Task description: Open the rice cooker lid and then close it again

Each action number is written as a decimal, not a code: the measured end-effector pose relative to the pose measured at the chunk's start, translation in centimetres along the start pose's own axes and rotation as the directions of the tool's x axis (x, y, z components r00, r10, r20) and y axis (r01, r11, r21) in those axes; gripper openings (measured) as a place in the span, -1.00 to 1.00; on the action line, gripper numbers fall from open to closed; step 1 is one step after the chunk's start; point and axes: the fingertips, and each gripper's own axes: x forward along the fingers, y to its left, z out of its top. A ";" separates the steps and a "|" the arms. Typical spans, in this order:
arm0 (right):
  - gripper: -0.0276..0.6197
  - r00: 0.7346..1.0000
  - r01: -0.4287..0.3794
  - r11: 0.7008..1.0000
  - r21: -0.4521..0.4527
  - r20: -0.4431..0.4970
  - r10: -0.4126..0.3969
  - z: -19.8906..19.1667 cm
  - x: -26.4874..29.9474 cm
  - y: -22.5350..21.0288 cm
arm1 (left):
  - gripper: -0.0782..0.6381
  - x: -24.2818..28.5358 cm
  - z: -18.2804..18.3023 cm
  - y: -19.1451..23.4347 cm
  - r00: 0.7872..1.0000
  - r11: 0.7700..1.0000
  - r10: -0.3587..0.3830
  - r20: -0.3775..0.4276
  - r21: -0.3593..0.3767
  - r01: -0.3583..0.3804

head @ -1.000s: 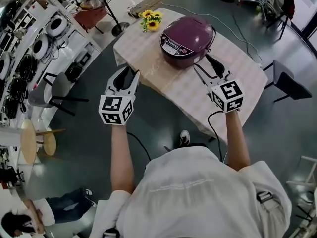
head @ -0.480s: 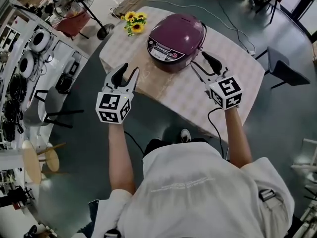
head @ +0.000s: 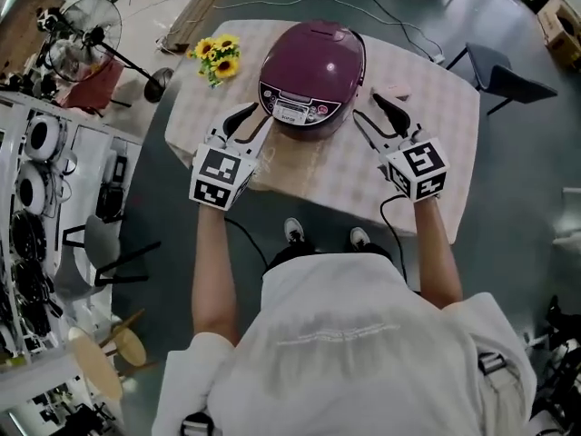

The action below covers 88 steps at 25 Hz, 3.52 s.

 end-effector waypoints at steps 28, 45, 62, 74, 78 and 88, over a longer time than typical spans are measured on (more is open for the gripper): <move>-0.26 0.958 0.260 0.955 0.144 -0.165 -0.235 -5.7 0.5 -0.1 | -0.55 13.0 -7.2 -2.9 0.812 0.734 -0.395 -0.431 0.384 0.561; -0.26 0.951 0.265 0.952 0.154 -0.204 -0.231 -7.1 -0.7 -0.6 | -0.59 13.4 -7.8 -2.9 0.835 0.814 -0.356 -0.420 0.299 0.498; -0.26 0.951 0.265 0.952 0.152 -0.206 -0.231 -7.1 -2.4 -0.6 | -0.59 13.7 -8.1 -2.9 0.861 0.863 -0.269 -0.431 0.288 0.414; -0.25 0.946 0.301 0.944 0.136 -0.167 -0.278 -5.0 -4.2 -2.5 | -0.60 13.7 -8.2 -2.8 0.865 0.881 -0.257 -0.431 0.264 0.393; -0.25 0.948 0.295 0.947 0.126 -0.158 -0.275 -4.5 -4.4 -2.7 | -0.61 13.8 -8.1 -3.0 0.863 0.886 -0.257 -0.435 0.250 0.390; -0.25 0.959 0.268 0.955 0.126 -0.128 -0.252 -3.0 -4.1 -2.4 | -0.73 13.5 -8.1 -3.0 0.913 0.939 -0.265 -0.311 0.133 0.318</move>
